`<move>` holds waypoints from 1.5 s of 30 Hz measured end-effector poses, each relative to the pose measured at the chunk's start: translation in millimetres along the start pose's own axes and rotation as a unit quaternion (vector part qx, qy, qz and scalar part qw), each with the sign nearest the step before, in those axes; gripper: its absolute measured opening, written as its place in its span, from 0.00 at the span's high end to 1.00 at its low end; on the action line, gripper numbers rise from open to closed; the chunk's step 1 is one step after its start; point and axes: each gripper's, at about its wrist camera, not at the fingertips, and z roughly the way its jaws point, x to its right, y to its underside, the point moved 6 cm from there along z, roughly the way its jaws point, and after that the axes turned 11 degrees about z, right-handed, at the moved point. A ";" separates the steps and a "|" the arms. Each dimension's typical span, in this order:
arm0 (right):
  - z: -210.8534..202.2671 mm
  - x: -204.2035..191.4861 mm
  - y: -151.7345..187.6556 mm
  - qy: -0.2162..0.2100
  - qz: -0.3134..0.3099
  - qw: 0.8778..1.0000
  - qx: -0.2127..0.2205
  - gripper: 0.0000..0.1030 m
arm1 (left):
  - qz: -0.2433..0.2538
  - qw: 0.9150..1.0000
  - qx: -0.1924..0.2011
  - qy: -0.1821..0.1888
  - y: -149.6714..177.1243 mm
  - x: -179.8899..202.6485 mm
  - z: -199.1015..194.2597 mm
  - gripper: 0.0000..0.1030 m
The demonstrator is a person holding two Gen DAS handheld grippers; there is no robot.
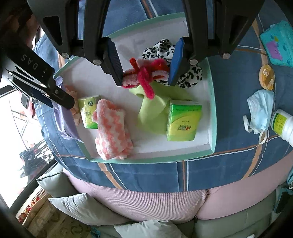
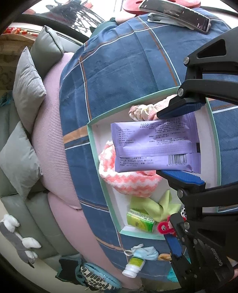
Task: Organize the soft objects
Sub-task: 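Lower the purple packet into the tray and open the right tool while the left tool releases the red toy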
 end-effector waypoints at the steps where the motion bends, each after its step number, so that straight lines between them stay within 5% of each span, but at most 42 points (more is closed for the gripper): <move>1: 0.3 -1.7 0.6 0.001 -0.002 1.000 -0.001 0.45 | 0.001 1.000 0.000 -0.001 1.1 -0.1 -0.3 0.50; 45: 52.3 2.1 36.6 0.062 -0.021 0.993 -0.097 0.42 | 0.015 0.999 -0.036 -0.007 10.8 8.0 25.7 0.48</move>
